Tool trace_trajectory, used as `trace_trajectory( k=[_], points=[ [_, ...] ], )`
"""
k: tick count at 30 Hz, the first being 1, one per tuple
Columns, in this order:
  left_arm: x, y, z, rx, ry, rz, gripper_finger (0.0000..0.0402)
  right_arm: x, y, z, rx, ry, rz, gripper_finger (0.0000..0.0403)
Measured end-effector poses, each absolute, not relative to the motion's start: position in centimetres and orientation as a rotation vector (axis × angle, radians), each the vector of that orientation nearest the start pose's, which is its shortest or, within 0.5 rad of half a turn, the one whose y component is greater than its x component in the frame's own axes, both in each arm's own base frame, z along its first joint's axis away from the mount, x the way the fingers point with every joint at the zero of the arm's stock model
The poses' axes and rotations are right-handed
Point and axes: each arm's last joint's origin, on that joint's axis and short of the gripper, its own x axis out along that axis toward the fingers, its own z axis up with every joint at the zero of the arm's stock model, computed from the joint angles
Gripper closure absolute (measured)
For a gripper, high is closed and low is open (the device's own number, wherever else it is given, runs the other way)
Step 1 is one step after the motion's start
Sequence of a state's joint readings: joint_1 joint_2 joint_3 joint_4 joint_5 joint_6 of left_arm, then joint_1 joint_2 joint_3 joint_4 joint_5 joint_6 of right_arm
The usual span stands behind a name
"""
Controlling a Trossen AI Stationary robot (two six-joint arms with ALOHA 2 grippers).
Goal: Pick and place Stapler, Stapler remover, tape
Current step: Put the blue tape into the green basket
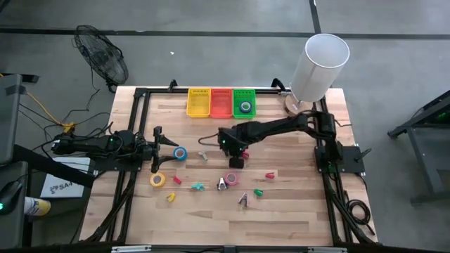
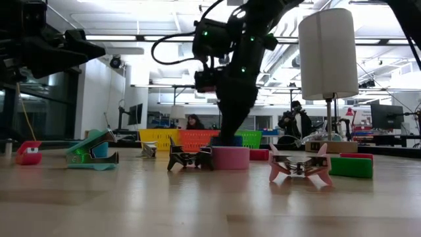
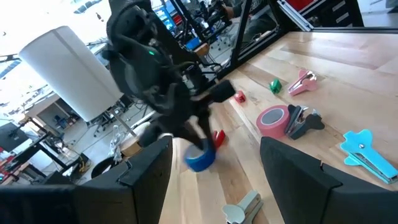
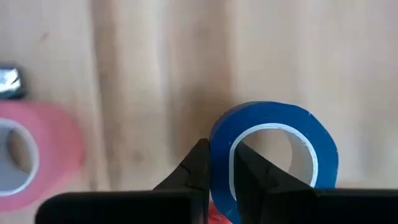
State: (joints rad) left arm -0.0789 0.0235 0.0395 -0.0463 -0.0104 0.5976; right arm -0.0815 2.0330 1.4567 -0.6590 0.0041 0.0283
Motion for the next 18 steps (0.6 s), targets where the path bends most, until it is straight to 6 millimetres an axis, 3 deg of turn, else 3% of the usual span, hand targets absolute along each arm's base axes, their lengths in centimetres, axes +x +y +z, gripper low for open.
trace_trajectory(
  k=[8,18],
  points=[
    [9.6,-0.7,17.1,0.599,0.009,-0.076,0.0163,39.4,-6.1,19.8,0.103,1.161,-0.296,0.0369],
    [9.6,-0.7,17.1,0.599,0.009,-0.076,0.0163,37.9,-11.6,20.6,0.170,1.125,-0.532,0.0363]
  ],
)
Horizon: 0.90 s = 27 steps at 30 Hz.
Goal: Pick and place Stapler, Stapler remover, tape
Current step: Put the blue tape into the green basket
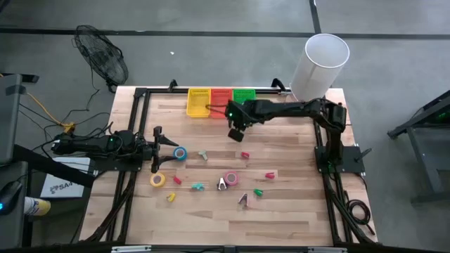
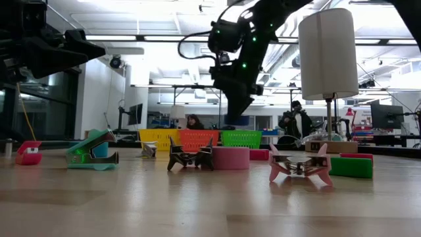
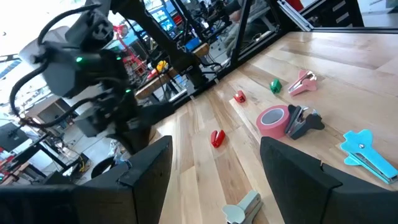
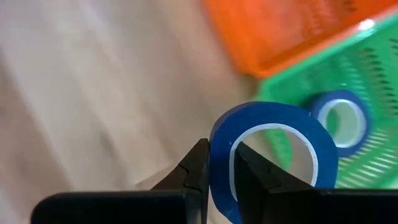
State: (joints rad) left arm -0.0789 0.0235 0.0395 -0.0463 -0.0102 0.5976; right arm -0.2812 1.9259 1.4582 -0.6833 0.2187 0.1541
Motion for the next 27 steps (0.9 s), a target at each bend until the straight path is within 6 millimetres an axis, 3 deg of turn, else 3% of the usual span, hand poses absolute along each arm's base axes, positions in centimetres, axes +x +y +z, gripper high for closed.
trace_trajectory(
  k=[8,17,27],
  points=[
    [9.6,-0.7,17.1,0.599,0.009,-0.076,0.0163,37.1,-15.2,20.9,0.215,1.057,-0.706,0.0362],
    [9.6,-0.7,17.1,0.599,0.009,-0.076,0.0163,35.9,-18.5,20.7,0.310,1.030,-0.714,0.0368],
    [9.6,-0.7,17.1,0.599,0.009,-0.076,0.0163,35.8,-19.7,20.8,0.275,1.006,-0.598,0.0357]
  ],
)
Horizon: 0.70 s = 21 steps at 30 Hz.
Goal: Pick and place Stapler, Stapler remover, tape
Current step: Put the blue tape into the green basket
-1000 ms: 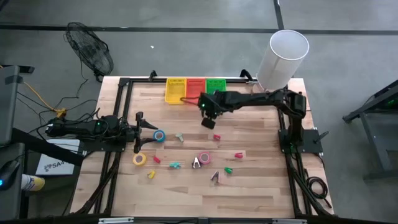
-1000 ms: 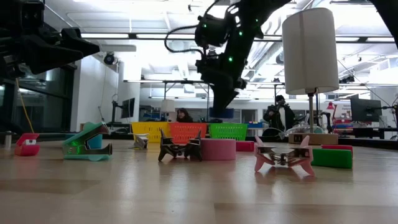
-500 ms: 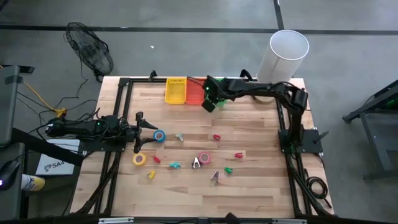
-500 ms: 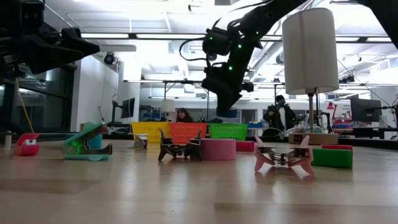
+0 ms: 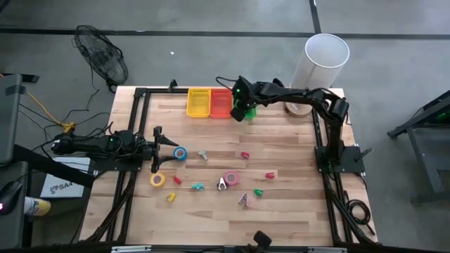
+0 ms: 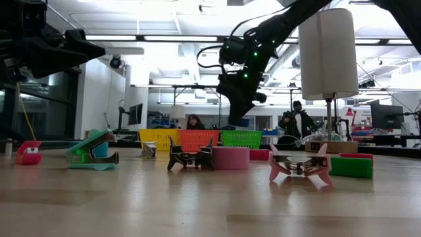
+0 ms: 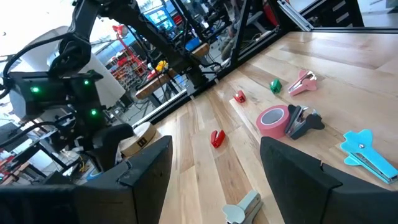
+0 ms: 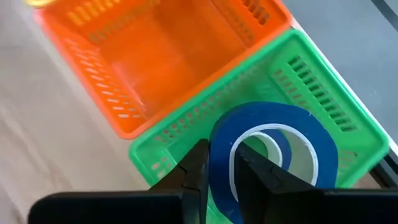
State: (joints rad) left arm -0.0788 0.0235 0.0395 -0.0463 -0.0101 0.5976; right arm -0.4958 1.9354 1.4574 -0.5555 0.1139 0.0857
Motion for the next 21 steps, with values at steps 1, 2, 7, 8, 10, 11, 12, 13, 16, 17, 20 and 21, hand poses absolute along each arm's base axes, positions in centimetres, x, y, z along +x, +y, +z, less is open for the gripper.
trace_trajectory(
  k=[1,2,7,8,10,11,12,13,16,17,20,21],
  points=[
    [9.65,-0.74,17.07,0.599,0.009,-0.076,0.0163,35.78,-19.75,20.78,0.267,1.009,-0.584,0.0360],
    [9.65,-0.74,17.07,0.599,0.009,-0.076,0.0163,35.77,-19.77,20.77,0.265,1.011,-0.571,0.0363],
    [9.65,-0.73,17.07,0.599,0.009,-0.076,0.0163,35.80,-19.72,20.77,0.221,1.024,-0.518,0.0361],
    [9.65,-0.73,17.07,0.599,0.009,-0.076,0.0163,35.80,-19.70,20.77,0.219,1.025,-0.510,0.0358],
    [9.65,-0.73,17.07,0.599,0.009,-0.076,0.0163,35.81,-19.69,20.76,0.216,1.025,-0.500,0.0351],
    [9.65,-0.73,17.07,0.599,0.009,-0.076,0.0163,35.79,-19.71,20.76,0.207,1.029,-0.494,0.0350],
    [9.65,-0.73,17.07,0.599,0.009,-0.075,0.0163,35.76,-19.68,20.74,0.201,1.035,-0.490,0.0349],
    [9.65,-0.73,17.07,0.599,0.009,-0.076,0.0163,35.72,-19.66,20.71,0.200,1.040,-0.485,0.0349],
    [9.65,-0.73,17.07,0.599,0.009,-0.075,0.0163,35.62,-19.76,20.67,0.199,1.047,-0.477,0.0354],
    [9.65,-0.73,17.07,0.599,0.009,-0.076,0.0163,35.55,-19.80,20.64,0.201,1.052,-0.476,0.0356],
    [9.65,-0.73,17.07,0.599,0.009,-0.075,0.0163,35.30,-19.94,20.56,0.208,1.068,-0.480,0.0359],
    [9.65,-0.73,17.07,0.599,0.009,-0.075,0.0163,35.28,-19.97,20.56,0.210,1.068,-0.483,0.0358]
  ],
)
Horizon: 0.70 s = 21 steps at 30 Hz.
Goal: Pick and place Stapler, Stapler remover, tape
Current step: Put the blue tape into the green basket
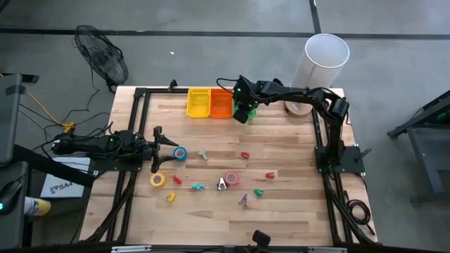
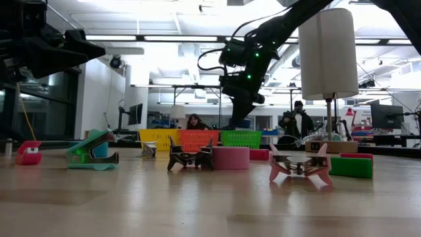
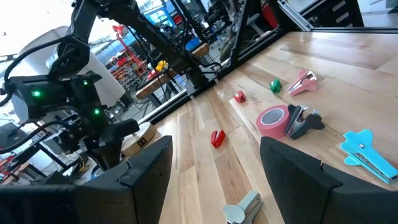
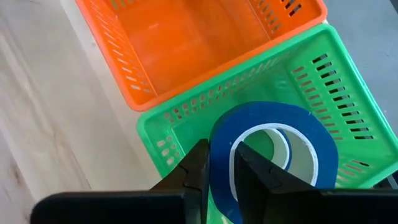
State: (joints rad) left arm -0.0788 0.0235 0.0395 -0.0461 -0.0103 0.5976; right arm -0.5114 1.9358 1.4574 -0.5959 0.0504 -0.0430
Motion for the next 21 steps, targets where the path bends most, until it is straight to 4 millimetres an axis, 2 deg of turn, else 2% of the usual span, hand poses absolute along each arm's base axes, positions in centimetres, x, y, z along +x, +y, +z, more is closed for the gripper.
trace_trajectory(
  k=[21],
  points=[
    [9.65,-0.74,17.07,0.599,0.009,-0.076,0.0163,35.24,-19.96,20.53,0.286,1.054,-0.552,0.0297]
  ],
)
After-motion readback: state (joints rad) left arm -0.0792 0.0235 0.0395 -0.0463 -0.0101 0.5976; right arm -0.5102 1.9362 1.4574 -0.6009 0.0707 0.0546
